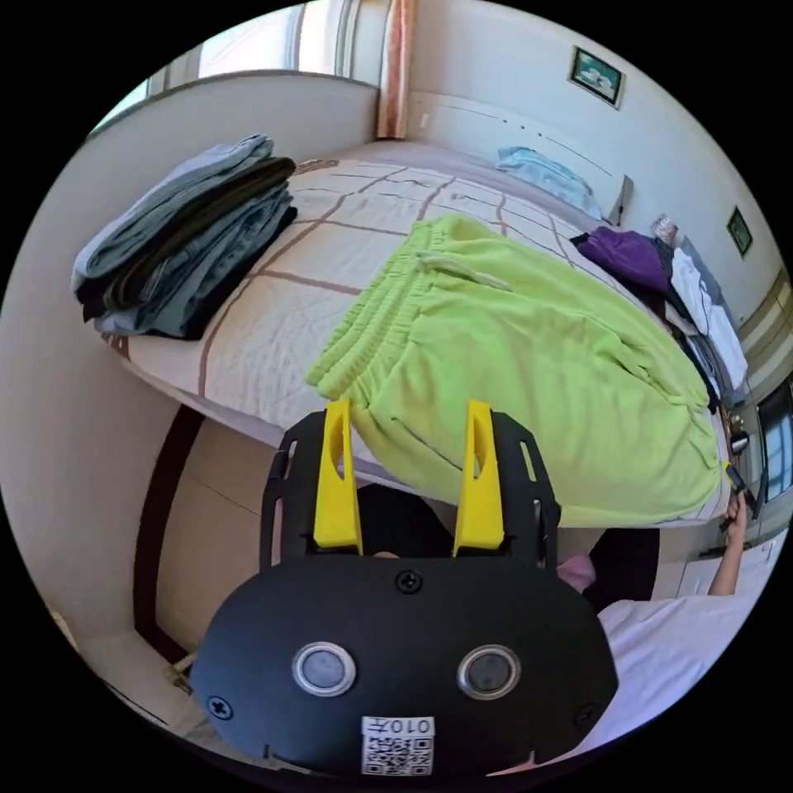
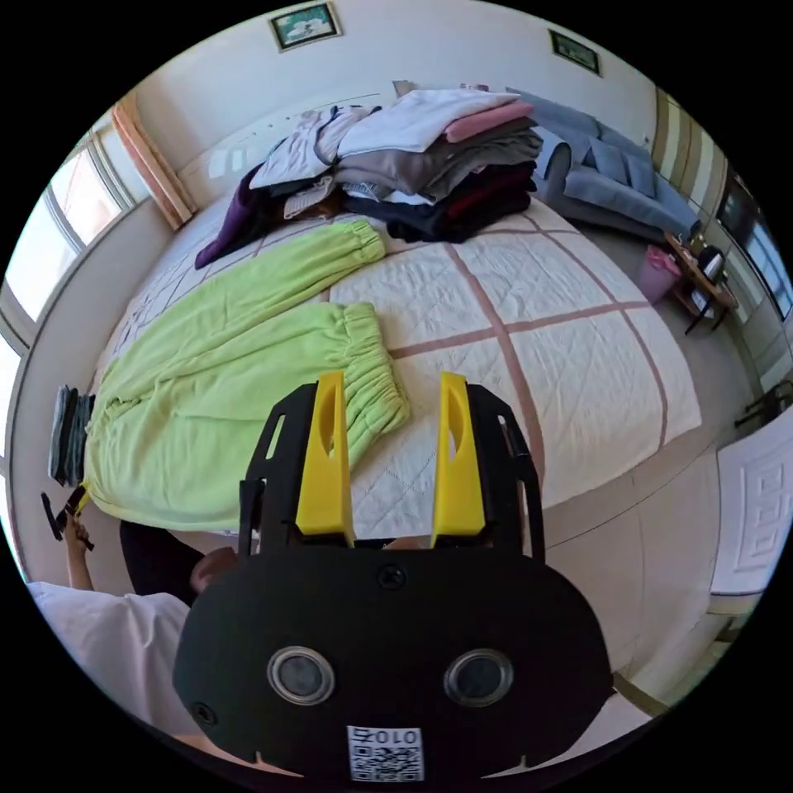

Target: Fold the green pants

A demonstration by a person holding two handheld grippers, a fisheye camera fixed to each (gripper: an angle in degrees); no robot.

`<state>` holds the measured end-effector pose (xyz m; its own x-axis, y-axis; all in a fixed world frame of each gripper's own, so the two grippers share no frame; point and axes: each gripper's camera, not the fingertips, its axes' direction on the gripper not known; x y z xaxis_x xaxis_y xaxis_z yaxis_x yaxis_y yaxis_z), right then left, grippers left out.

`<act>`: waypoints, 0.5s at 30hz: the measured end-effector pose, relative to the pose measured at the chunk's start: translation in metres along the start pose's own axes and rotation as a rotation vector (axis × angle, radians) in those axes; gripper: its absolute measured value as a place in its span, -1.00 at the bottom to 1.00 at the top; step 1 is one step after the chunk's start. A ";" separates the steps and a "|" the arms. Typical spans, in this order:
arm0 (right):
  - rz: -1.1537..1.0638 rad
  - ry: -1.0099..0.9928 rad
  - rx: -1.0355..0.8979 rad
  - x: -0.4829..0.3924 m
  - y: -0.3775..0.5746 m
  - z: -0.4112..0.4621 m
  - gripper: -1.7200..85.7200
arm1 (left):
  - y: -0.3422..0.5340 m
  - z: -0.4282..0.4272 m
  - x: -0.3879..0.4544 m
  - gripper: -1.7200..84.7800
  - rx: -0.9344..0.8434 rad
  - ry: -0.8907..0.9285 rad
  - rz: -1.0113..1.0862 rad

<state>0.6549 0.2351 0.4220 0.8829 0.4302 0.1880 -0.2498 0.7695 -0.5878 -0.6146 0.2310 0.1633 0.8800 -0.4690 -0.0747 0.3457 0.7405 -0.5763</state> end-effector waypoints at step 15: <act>-0.010 0.005 0.079 -0.017 0.027 -0.071 -0.85 | 0.027 -0.006 -0.038 -0.76 0.082 0.207 -0.157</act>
<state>0.6619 0.2149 0.3468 0.8874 0.4201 0.1898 -0.2712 0.8087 -0.5219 -0.6409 0.2659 0.1453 0.7312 -0.6634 -0.1588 0.5055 0.6833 -0.5269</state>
